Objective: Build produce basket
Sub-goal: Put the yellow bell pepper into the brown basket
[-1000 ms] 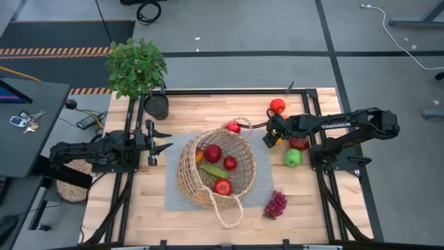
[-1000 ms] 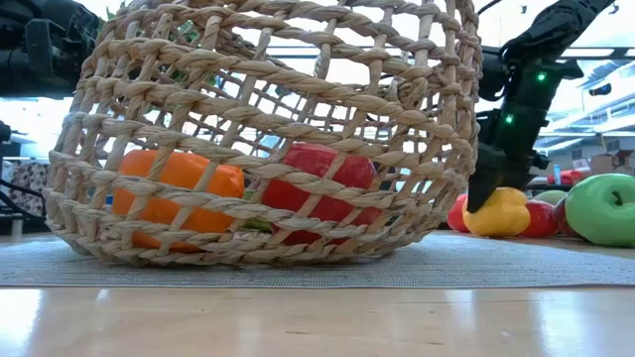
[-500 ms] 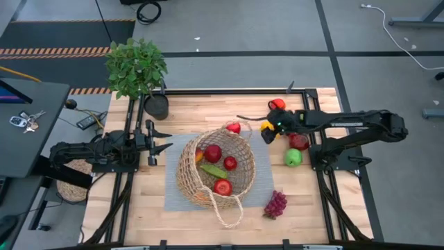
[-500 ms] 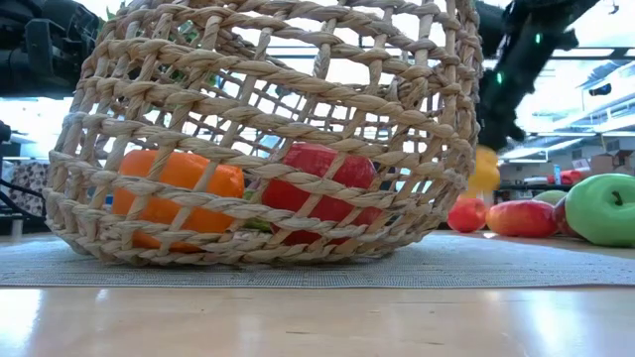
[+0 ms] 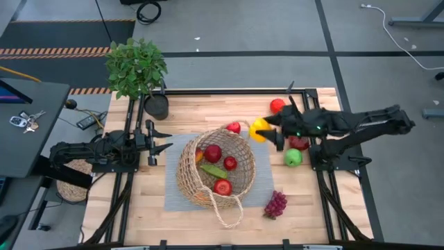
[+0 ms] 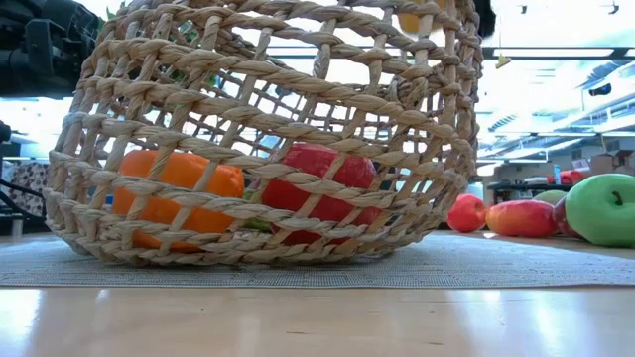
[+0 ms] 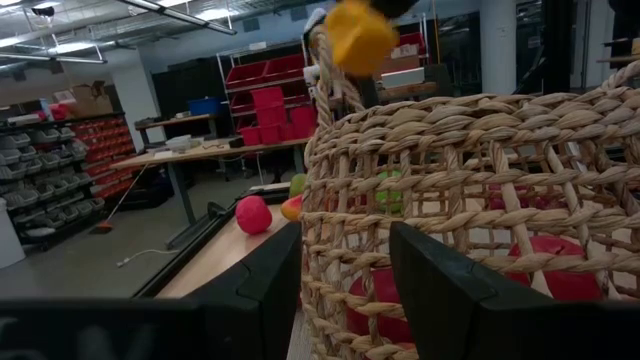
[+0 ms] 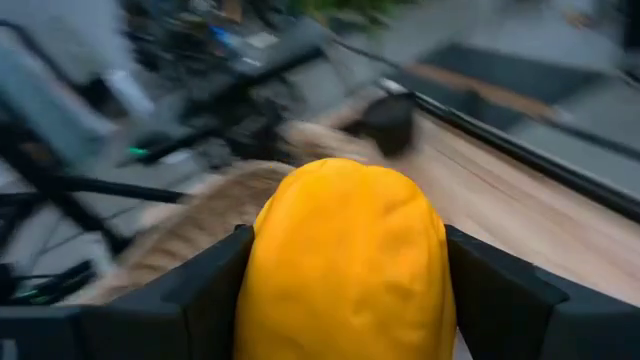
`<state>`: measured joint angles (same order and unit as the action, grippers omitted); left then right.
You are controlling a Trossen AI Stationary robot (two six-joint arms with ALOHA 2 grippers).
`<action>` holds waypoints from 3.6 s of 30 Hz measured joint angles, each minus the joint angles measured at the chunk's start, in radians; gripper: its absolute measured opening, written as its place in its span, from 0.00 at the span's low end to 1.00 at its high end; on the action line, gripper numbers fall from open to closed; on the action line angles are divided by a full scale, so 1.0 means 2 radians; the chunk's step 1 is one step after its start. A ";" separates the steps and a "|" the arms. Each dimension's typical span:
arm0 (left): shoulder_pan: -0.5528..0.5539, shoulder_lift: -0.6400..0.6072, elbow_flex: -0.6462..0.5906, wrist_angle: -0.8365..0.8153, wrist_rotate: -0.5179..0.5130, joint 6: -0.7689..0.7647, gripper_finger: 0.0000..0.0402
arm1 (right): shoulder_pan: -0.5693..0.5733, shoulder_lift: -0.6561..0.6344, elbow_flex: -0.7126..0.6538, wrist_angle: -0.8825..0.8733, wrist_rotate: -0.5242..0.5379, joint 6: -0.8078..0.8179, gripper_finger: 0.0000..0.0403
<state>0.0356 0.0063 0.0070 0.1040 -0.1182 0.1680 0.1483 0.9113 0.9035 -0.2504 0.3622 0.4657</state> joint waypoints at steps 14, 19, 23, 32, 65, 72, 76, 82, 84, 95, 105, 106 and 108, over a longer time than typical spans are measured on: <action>0.000 0.000 0.000 0.000 0.000 0.000 0.40 | 0.153 0.117 0.000 0.160 0.220 -0.372 0.73; 0.000 0.000 0.000 0.000 0.000 0.000 0.40 | 0.179 0.159 0.000 0.221 0.233 -0.553 0.73; 0.000 0.000 0.000 0.000 0.000 0.000 0.40 | 0.201 0.185 0.000 0.294 0.234 -0.661 0.73; 0.000 0.000 0.000 0.000 0.000 0.000 0.40 | 0.234 0.232 0.000 0.377 0.275 -0.859 0.73; 0.000 0.000 0.000 0.000 0.000 0.000 0.40 | 0.153 0.256 0.000 0.417 0.186 -0.077 0.75; 0.000 0.000 0.000 0.000 0.000 0.000 0.40 | 0.134 0.256 0.000 0.407 0.115 -0.010 0.75; 0.000 0.000 0.000 0.000 0.000 0.000 0.40 | 0.108 0.256 0.000 0.366 0.073 0.027 0.75; 0.000 0.000 0.000 0.000 0.000 0.000 0.40 | 0.075 0.267 0.005 0.314 0.056 0.065 0.75; 0.000 0.000 0.000 0.000 0.000 0.000 0.40 | 0.075 0.290 0.027 0.287 0.055 0.065 0.75; 0.000 0.000 0.000 0.001 0.000 0.000 0.40 | 0.065 0.438 0.277 -0.009 0.004 0.056 0.76; 0.000 0.000 0.000 0.001 0.000 0.000 0.40 | 0.059 0.456 0.293 -0.104 -0.122 0.012 0.77; 0.000 0.000 0.000 0.001 0.000 0.000 0.40 | 0.059 0.456 0.293 -0.120 -0.123 0.010 0.77; 0.000 0.000 0.000 0.001 0.000 0.000 0.40 | 0.059 0.456 0.293 -0.138 -0.131 -0.005 0.77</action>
<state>0.0354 0.0063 0.0068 0.1053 -0.1182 0.1680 0.2668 1.8228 1.4891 -0.5256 0.1009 0.4564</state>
